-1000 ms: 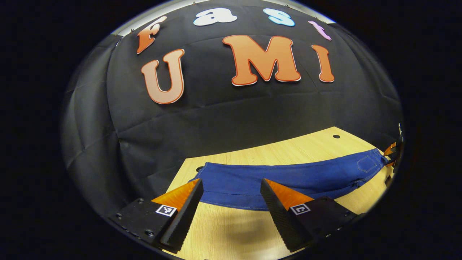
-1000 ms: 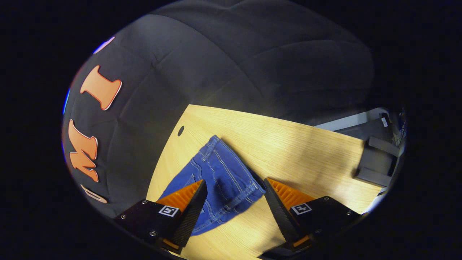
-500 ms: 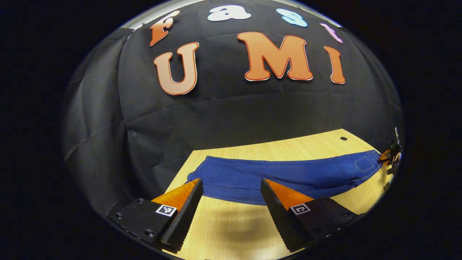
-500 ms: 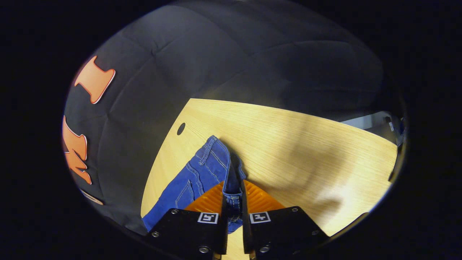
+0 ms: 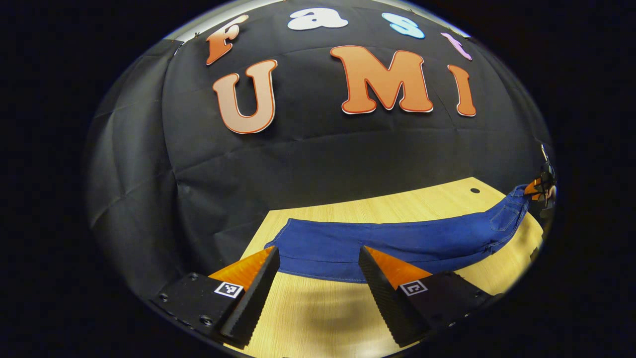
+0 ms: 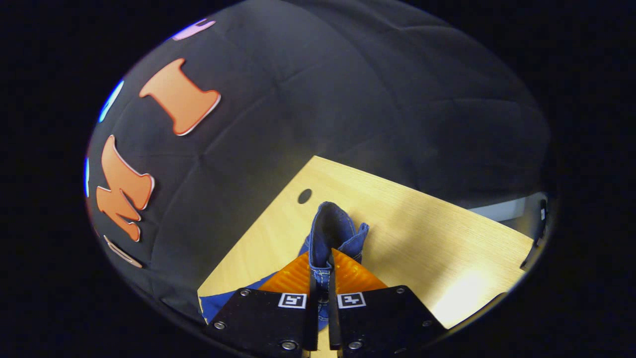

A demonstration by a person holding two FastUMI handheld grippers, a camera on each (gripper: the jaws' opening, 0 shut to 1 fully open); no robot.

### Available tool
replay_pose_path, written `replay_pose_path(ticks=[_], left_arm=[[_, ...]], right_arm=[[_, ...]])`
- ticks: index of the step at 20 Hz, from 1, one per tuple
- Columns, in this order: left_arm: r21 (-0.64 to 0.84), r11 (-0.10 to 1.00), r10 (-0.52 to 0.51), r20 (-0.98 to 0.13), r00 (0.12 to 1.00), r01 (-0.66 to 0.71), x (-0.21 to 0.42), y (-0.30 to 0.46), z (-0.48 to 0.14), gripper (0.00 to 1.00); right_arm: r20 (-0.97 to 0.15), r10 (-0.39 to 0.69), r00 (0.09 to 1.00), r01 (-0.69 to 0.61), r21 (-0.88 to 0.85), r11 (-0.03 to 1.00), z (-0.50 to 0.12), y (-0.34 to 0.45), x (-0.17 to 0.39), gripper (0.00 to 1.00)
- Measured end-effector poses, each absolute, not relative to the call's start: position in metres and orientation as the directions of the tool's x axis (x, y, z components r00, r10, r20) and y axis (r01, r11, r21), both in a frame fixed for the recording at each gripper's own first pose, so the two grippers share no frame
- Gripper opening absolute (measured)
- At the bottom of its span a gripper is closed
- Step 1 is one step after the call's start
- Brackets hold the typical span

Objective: Grasp the waist and the cuffs of the jeans and fold them to make the two legs overlap; first hold the waist and fold one-third of the jeans toward the cuffs, then hold the cuffs and fold the remaining one-third in the same direction to finish folding.

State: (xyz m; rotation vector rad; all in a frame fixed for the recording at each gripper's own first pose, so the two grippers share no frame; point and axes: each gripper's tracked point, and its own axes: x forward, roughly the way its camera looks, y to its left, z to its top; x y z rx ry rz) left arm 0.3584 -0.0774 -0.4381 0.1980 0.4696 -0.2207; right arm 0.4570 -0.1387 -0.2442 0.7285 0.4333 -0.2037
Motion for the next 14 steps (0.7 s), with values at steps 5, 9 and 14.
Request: replay_pose_path(ticks=[5,9,14], left_arm=[[0.111,0.959,-0.183,-0.464,0.867,0.262,0.367,-0.054,-0.437,0.98],[0.075,0.959,-0.210,-0.460,0.863,0.273,0.375,-0.034,-0.436,0.98],[0.069,0.957,-0.223,-0.439,0.870,0.280,0.384,-0.004,-0.430,0.98]], right_arm=[[-0.401,0.034,0.915,0.219,0.569,0.793,-0.185,-0.062,0.467,0.08],[-0.372,0.099,0.923,0.134,0.550,0.824,-0.149,0.014,0.474,0.08],[-0.342,0.201,0.918,0.017,0.540,0.842,-0.128,0.126,0.488,0.08]])
